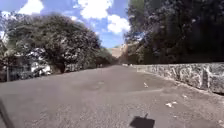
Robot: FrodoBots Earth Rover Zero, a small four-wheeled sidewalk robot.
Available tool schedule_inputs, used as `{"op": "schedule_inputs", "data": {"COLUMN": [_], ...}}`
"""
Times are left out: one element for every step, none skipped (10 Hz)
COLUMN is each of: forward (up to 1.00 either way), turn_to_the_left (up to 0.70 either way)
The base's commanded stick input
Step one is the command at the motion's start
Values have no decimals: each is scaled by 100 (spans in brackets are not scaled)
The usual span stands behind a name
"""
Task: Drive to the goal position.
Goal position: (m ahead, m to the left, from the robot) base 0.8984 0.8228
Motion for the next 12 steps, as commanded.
{"op": "schedule_inputs", "data": {"forward": [50,50,50,50,50,50,50,50,50,50,50,50], "turn_to_the_left": [0,0,0,0,0,0,0,0,0,0,0,0]}}
